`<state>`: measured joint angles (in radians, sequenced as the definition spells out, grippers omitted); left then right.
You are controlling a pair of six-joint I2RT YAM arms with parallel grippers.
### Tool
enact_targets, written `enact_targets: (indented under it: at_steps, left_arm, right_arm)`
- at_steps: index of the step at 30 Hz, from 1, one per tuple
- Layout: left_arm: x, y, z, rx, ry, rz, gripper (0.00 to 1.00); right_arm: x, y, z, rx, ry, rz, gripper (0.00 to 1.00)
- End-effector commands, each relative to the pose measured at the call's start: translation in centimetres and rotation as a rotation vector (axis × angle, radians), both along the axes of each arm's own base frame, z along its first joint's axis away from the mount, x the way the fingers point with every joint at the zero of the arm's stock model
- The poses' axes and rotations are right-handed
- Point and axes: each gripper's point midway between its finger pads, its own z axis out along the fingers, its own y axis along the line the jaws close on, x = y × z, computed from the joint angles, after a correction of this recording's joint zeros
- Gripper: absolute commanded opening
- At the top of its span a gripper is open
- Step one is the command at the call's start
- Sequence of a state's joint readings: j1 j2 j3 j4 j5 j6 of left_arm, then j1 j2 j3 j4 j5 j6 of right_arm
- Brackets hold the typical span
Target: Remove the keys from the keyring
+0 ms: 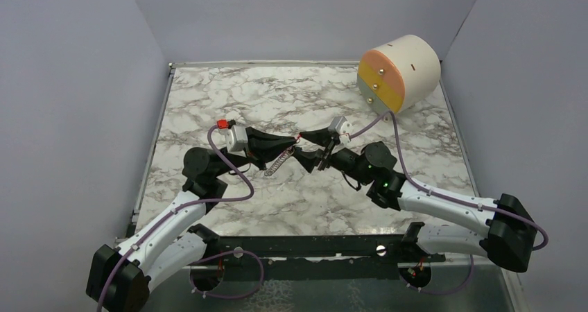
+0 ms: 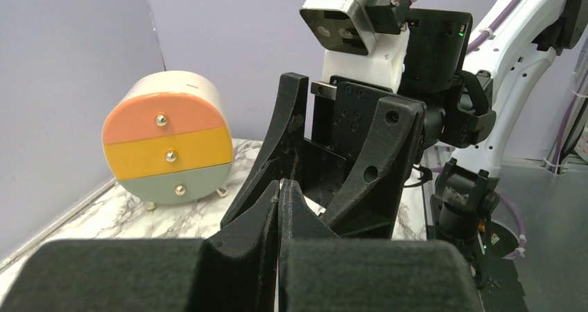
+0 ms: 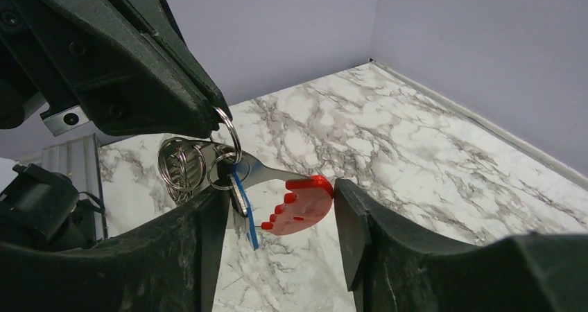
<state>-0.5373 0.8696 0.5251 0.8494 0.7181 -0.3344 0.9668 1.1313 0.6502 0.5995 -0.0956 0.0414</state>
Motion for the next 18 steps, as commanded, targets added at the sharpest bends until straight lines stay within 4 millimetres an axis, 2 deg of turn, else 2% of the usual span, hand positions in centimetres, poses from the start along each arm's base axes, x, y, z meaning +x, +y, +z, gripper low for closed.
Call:
enact_targets:
  at_steps: [1, 4, 8, 9, 15, 18]
  left_arm:
    - [-0.7, 0.2, 1.5, -0.038, -0.045, -0.013, 0.0]
    - [-0.6, 0.2, 1.2, -0.039, -0.036, -0.007, 0.0]
    - [-0.3, 0.3, 1.0, -0.042, -0.032, 0.008, 0.0]
    - [-0.3, 0.4, 1.0, -0.043, -0.033, 0.015, 0.0]
    - [0.4, 0.9, 0.7, -0.048, -0.031, 0.074, 0.0]
    - [1.1, 1.2, 0.1, -0.042, -0.022, 0.115, 0.0]
  right_arm:
    - [-0.2, 0.6, 2.2, 0.045, -0.025, 0.024, 0.53]
    - [-0.3, 0.7, 2.5, 0.046, -0.029, 0.033, 0.37]
    - [-0.1, 0.8, 2.4, 0.021, -0.027, 0.031, 0.07]
    - [0.1, 0.7, 2.3, 0.009, -0.024, 0.016, 0.02]
    - [1.6, -1.7, 0.8, -0.066, -0.008, -0.123, 0.01]
    - [1.7, -3.1, 1.1, -0.076, -0.016, -0.173, 0.01]
